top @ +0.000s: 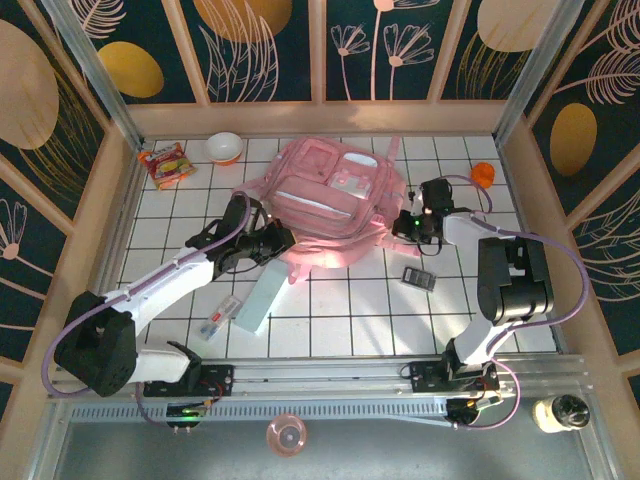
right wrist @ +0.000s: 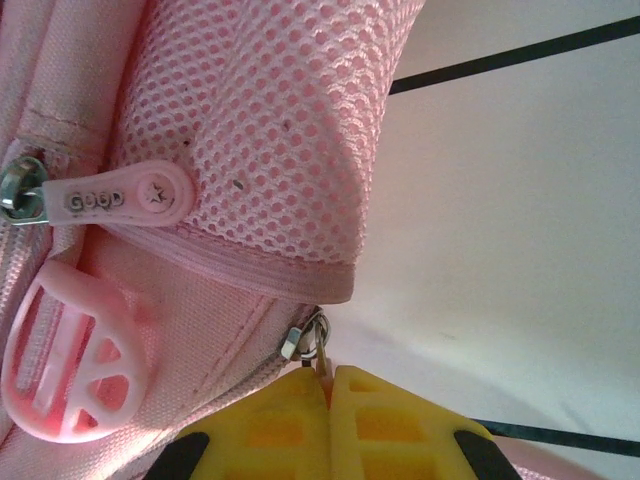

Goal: Pack books, pencil case, and school supplies into a backpack

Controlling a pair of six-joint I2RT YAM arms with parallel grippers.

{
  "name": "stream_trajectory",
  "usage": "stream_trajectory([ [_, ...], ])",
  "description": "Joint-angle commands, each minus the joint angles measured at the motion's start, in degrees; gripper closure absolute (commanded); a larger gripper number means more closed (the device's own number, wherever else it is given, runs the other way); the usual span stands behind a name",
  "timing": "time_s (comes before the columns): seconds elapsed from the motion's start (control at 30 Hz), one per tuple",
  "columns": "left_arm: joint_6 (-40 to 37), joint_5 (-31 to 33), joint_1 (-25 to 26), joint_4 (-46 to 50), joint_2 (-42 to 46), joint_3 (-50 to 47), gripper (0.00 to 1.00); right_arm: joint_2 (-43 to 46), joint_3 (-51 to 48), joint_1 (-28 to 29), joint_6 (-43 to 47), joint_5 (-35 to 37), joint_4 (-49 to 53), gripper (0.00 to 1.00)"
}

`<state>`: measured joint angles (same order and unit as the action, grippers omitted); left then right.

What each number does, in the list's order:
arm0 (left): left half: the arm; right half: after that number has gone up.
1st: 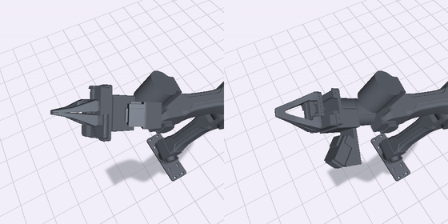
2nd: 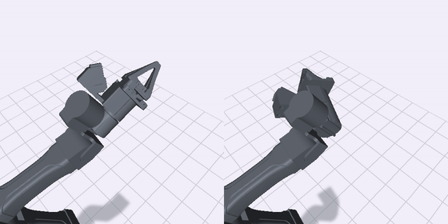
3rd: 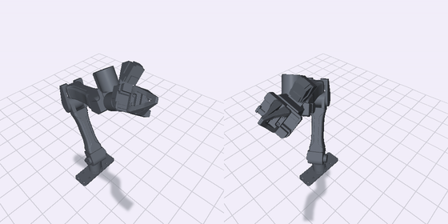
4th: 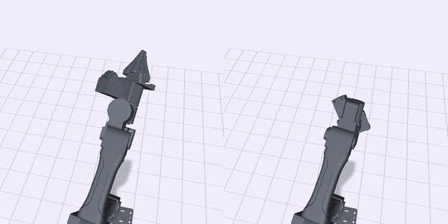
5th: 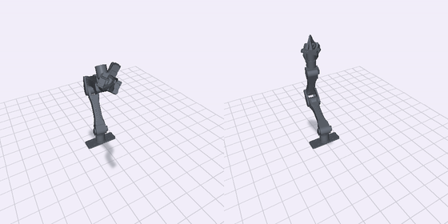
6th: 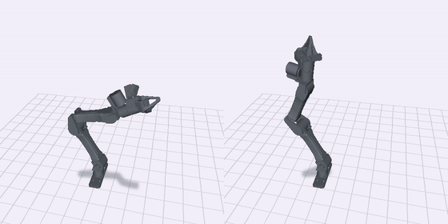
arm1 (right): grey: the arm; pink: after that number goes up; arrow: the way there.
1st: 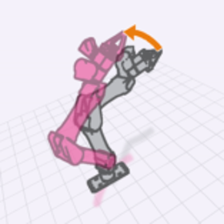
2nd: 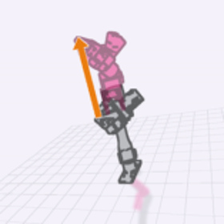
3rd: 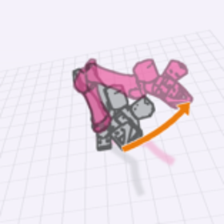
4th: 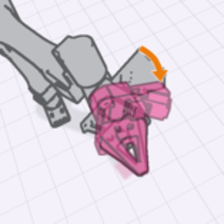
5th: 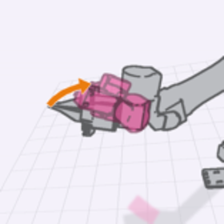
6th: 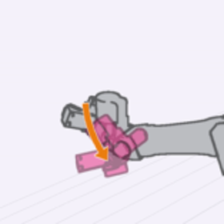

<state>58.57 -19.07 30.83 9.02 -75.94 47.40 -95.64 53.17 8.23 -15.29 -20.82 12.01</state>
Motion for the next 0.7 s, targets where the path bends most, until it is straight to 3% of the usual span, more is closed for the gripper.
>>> stream_trajectory([
  [0.0, 0.84, 0.07, -1.65, 0.51, 3.55, -1.82, 1.00, 0.32, 1.67, -2.99, 1.52, 3.23, -2.91, 1.00],
  [0.03, 0.97, -0.41, -1.65, -0.15, 3.53, -1.96, 1.00, 1.12, 1.52, -3.01, 1.60, 2.29, -2.87, 1.00],
  [0.1, -0.54, 0.13, -1.65, -0.62, 3.53, -1.36, 0.75, 3.99, 0.95, -2.97, 1.43, 1.58, -2.24, 0.80],
  [0.17, -5.29, 2.32, -1.65, 0.26, 3.97, 0.53, 0.61, 7.81, -0.23, -2.96, 1.67, 1.57, -1.46, 0.64],
  [0.27, -16.26, 5.70, -1.65, 0.46, 5.07, 3.87, 0.46, 15.39, -3.33, -2.98, 1.45, 1.58, -1.65, 0.60],
  [0.43, -44.22, 7.21, -1.65, 0.21, 5.54, 7.83, 0.41, 28.29, -10.92, -2.97, 0.60, -0.27, -5.94, 0.58],
  [0.57, -69.91, 1.92, -1.65, 1.15, 4.05, 9.55, 0.40, 36.76, -15.90, -2.98, -0.70, -3.84, -10.10, 0.58],
  [0.67, -90.00, -3.68, -1.65, 8.12, 0.00, 13.22, 0.42, 41.01, -18.19, -2.96, -1.74, -5.77, -11.85, 0.58],
])
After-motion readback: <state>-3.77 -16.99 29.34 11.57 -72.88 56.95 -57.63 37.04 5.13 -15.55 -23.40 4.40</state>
